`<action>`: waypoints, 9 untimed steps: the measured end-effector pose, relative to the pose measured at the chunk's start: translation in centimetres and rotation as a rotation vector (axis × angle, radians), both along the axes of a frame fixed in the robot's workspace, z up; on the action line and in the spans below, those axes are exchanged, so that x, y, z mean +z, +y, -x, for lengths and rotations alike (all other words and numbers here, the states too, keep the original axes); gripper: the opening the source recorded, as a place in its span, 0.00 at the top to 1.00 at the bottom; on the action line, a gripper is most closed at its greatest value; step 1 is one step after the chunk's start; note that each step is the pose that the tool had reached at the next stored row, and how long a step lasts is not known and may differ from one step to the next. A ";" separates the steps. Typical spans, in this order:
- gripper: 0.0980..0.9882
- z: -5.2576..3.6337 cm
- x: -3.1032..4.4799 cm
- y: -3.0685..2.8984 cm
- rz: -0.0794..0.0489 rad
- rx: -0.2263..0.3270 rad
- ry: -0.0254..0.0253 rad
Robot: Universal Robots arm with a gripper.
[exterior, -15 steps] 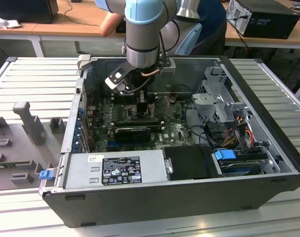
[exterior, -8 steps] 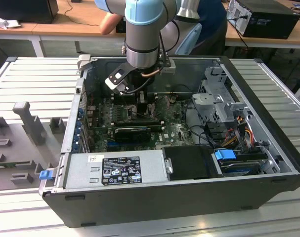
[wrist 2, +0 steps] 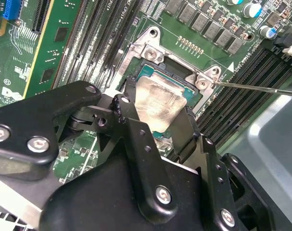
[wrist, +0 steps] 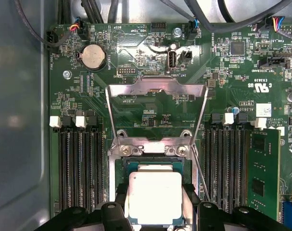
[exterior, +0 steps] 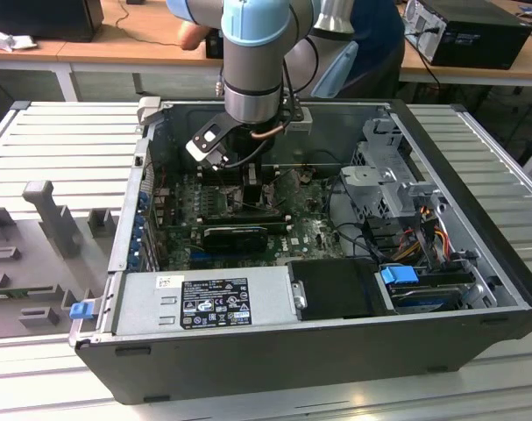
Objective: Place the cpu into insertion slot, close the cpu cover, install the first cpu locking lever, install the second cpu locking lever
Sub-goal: 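Place the cpu into insertion slot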
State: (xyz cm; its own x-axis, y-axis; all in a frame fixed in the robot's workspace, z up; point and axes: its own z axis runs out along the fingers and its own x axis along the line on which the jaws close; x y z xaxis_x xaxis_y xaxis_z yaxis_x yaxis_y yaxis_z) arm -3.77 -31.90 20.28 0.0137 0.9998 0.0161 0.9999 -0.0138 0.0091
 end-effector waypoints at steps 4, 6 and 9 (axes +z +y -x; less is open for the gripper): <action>0.52 -0.04 -0.01 0.00 0.000 0.000 0.0000; 0.52 -0.04 -0.06 0.01 0.000 0.000 -0.0001; 0.52 -0.04 -0.06 0.00 0.000 0.000 0.0001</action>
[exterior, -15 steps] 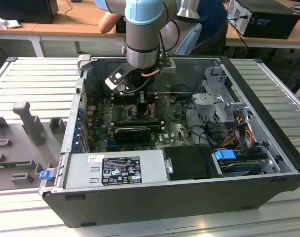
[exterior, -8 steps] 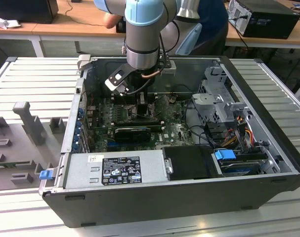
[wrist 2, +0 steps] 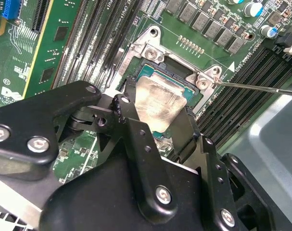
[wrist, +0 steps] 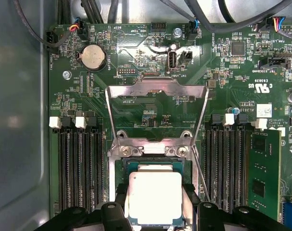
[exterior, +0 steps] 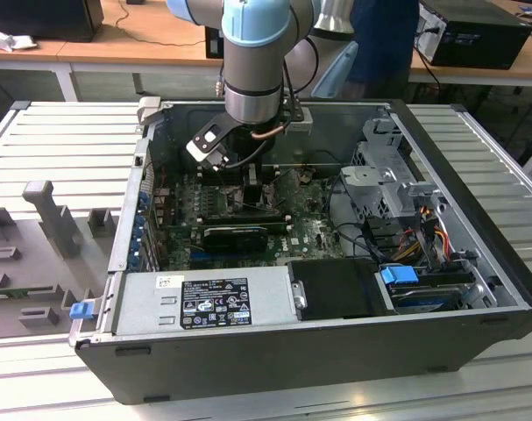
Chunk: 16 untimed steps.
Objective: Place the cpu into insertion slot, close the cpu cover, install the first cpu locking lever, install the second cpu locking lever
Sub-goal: 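Place the cpu into insertion slot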
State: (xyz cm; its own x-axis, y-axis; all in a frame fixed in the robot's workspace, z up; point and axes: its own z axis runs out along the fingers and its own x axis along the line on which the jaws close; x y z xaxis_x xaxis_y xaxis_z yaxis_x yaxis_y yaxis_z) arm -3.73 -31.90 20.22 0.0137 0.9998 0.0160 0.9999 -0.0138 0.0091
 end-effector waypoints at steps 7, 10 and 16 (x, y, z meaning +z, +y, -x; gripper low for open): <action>0.37 0.00 -0.01 0.00 0.000 0.000 0.0000; 0.37 -0.02 -0.01 0.07 0.000 0.000 -0.0001; 0.37 -0.02 1.20 0.07 0.000 -0.001 0.0000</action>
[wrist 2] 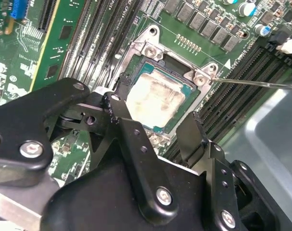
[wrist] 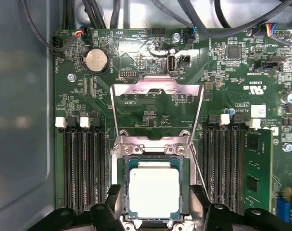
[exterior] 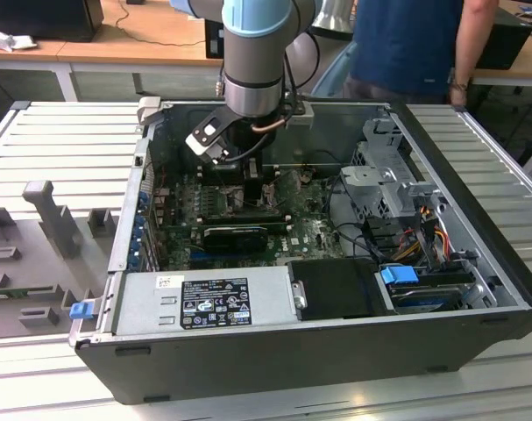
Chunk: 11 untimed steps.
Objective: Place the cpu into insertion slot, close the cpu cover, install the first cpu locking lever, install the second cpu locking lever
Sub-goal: 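Place the cpu into insertion slot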
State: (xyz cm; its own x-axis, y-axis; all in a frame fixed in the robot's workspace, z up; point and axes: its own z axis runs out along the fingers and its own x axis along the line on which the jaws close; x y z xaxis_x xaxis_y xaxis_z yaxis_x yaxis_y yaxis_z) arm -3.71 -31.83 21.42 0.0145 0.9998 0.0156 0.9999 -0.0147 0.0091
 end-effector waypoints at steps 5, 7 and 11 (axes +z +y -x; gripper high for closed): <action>0.46 0.00 0.66 0.00 0.002 -0.001 0.0003; 0.59 0.00 0.83 0.00 0.002 -0.002 0.0004; 0.73 0.00 1.10 0.00 0.002 -0.004 0.0005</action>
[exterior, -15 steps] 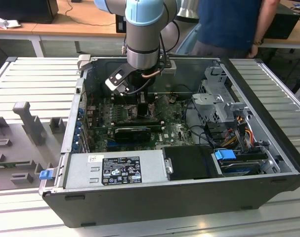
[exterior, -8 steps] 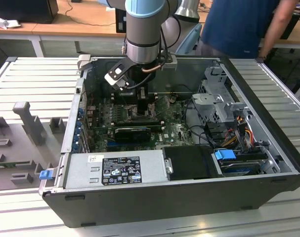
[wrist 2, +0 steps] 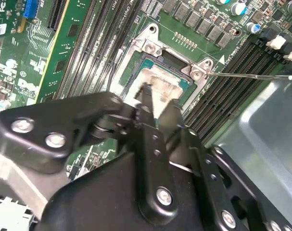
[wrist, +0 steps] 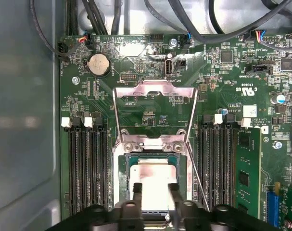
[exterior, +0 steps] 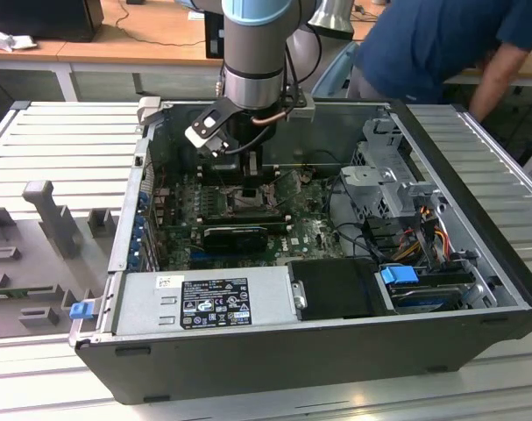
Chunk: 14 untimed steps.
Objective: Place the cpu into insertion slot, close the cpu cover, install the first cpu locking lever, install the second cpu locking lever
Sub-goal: 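Place the cpu into insertion slot, then close the cpu cover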
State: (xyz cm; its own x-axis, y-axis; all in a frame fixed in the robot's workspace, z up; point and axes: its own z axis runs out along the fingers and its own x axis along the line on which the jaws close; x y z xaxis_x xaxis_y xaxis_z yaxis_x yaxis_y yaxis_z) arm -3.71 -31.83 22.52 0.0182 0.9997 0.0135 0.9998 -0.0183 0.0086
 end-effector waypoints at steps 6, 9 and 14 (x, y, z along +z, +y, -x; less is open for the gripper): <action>0.99 0.00 0.46 0.00 0.000 -0.005 -0.0001; 0.99 0.00 0.64 0.00 0.000 -0.007 -0.0001; 0.99 0.00 1.10 0.00 0.000 -0.011 -0.0001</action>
State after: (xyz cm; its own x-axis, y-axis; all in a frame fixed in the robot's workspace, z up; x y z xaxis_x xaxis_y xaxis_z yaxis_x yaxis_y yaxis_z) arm -3.71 -31.83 23.62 0.0288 0.9995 0.0135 0.9995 -0.0289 0.0087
